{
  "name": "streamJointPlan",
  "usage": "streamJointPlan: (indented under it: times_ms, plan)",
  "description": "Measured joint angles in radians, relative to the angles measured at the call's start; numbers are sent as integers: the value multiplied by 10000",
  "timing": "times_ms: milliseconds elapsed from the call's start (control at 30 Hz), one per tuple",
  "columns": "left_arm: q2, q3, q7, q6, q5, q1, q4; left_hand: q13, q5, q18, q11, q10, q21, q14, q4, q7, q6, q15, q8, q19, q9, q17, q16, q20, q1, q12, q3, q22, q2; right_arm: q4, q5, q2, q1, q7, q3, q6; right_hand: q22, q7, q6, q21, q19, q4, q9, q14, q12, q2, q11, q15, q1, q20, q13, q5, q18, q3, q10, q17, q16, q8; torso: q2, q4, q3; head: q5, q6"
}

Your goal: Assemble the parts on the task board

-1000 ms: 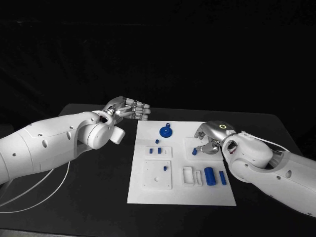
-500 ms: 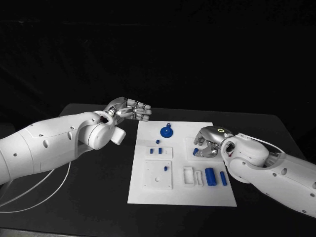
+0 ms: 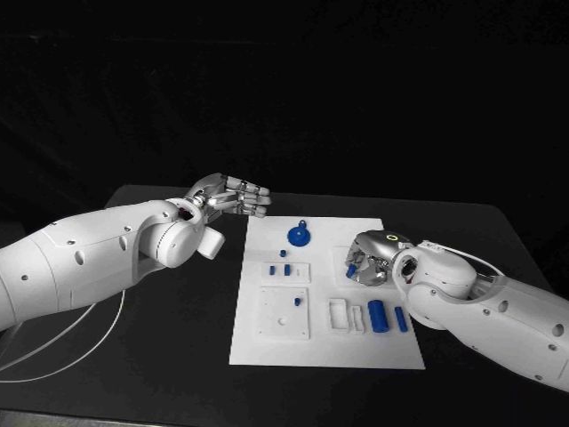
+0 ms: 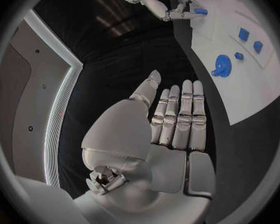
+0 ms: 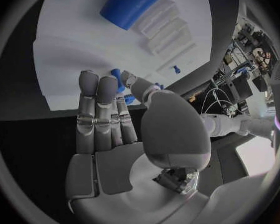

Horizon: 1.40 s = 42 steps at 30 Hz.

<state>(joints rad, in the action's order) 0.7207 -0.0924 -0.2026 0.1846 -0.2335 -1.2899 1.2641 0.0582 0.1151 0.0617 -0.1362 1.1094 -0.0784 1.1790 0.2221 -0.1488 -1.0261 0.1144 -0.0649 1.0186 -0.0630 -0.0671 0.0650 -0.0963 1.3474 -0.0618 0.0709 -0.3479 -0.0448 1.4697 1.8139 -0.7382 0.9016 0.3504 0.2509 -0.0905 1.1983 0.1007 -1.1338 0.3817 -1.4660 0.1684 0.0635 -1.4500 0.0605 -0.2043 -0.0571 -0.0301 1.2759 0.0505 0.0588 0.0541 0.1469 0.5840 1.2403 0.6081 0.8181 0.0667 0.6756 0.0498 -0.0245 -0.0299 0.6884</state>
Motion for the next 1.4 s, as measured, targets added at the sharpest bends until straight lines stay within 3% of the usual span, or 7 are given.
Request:
streamJointPlan:
  times_ms: [200,467,633,967,1133,1300,1400]
  plan:
    - [11,0,23,-5,0,0,2,0,0,1,0,0,0,0,0,0,0,0,0,0,0,0,0,0,0,0,0,16,0,-23,0,62,13,-11,-65,13,56,-75,-329,63,12,0,-3,-1,-1,73,84,-1,-73,11,-6,0,-17,0,240,11,0,-1,1,4,5,2,20]
    - [48,0,53,-16,-1,0,11,0,-41,0,0,0,0,0,-33,-1,-1,0,0,0,0,0,0,0,0,0,-33,24,0,-111,81,138,41,31,-127,-27,124,-141,-709,152,-5,-113,10,12,-3,592,217,-200,-103,178,1,-39,-162,-196,577,49,-1,-23,7,10,10,32,39]
    - [65,0,68,-21,-2,0,11,0,-41,0,0,0,0,0,-33,-2,-1,0,0,0,0,0,0,0,0,0,-33,29,0,-154,170,191,43,79,-159,-132,166,-175,-1005,232,-25,-61,12,10,-41,810,301,-201,39,229,1,-40,-239,-230,847,67,-9,-48,7,10,15,22,46]
    - [81,-2,92,-24,-13,0,-76,0,-41,1,0,0,0,0,-33,-62,154,0,0,0,0,0,0,0,95,0,-33,60,9,90,234,61,12,168,-198,-341,451,-248,-1310,658,-6,361,20,0,-61,971,163,-324,32,357,4,-82,-397,279,988,137,-8,-41,7,-6,29,-8,50]
    - [63,-2,94,-31,-26,-1,-216,0,-40,1,0,0,0,0,-33,-62,154,0,0,0,0,0,0,0,93,0,-33,59,11,466,-27,-202,100,113,44,-447,749,-244,-1314,1200,-21,374,23,-1,-23,1008,164,-324,-6,375,20,-87,-406,292,990,174,0,-43,-9,-1,24,-37,49]
    - [35,-2,82,-53,-93,-1,-404,0,-83,1,0,0,0,0,-33,-62,154,0,0,0,0,0,0,0,131,0,-33,59,-27,936,-517,-368,208,-19,454,-667,865,-239,-1373,1298,-19,341,24,-34,-23,1019,182,-355,-17,376,72,-89,-408,259,1007,205,0,-82,-14,-2,16,-78,48]
    - [15,-2,56,-56,-126,-1,-481,0,-81,1,0,0,0,0,-33,-62,154,0,0,0,0,0,0,0,131,0,-33,59,-27,1159,-700,-385,215,-88,519,-785,898,-240,-1373,1342,13,341,24,-34,-23,1020,196,-354,-17,408,72,-116,-462,259,1021,215,-1,-84,-17,-4,11,-103,47]
